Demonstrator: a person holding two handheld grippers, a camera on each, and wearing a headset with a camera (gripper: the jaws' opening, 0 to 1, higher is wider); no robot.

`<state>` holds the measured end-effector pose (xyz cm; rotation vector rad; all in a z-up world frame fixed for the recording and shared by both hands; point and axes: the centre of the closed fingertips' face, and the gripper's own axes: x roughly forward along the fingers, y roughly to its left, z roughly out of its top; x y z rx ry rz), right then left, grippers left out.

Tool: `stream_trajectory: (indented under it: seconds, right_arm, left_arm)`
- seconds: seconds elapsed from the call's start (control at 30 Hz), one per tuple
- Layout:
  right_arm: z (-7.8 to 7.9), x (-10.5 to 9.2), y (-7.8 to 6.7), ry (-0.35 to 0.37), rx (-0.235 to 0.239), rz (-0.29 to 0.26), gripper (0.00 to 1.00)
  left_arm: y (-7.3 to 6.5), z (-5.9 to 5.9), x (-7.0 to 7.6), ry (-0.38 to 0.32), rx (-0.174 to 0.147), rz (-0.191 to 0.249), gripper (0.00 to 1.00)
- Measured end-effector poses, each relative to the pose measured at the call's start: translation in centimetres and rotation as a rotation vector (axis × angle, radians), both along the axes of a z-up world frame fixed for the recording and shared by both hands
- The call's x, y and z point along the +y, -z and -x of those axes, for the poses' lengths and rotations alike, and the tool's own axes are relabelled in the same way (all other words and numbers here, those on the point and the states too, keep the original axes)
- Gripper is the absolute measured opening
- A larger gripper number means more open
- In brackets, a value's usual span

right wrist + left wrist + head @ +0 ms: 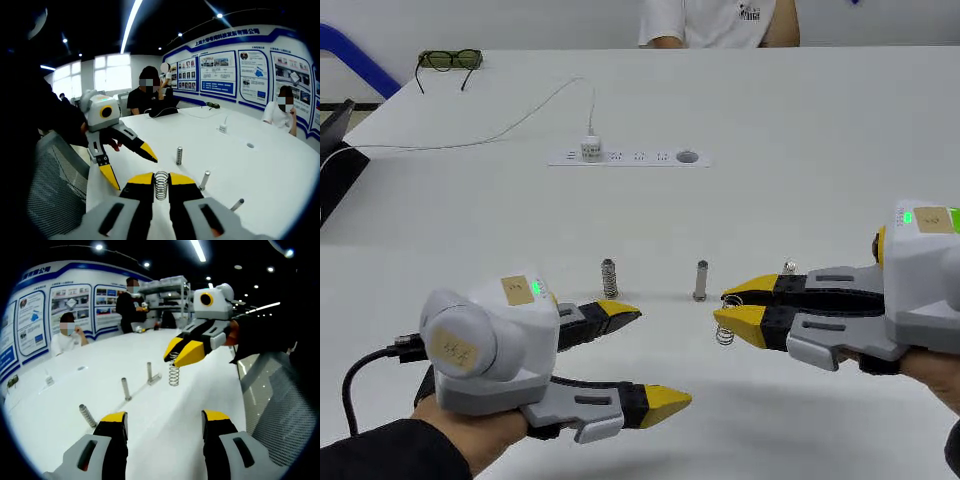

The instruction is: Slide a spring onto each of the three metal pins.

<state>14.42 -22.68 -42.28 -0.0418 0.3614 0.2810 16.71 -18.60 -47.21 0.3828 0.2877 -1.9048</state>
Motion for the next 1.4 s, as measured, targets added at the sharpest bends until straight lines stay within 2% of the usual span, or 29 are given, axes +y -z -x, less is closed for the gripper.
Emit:
stream_trajectory:
  seconds: [0.27,0.6,1.0,1.4]
  right_arm:
    - [-0.7,-0.9,-0.3,0.004,-0.004,0.018,0.12]
    - [-2.4,-2.9,-0.9,0.028,-0.023,0.043,0.12]
    - [-5.5,-5.4,-1.2,0.088,-0.049,0.054,0.12]
    - [-7.1,-6.6,-0.3,0.129,-0.042,0.047,0.12]
  left_arm:
    - [-0.3,-1.6,1.0,-0.069,0.016,0.011,0.62]
    - [-0.1,-2.8,2.0,-0.126,0.028,0.014,0.62]
    - [-0.1,-2.9,2.0,-0.158,0.05,0.027,0.61]
    - [0.1,-2.9,2.1,-0.164,0.058,0.027,0.61]
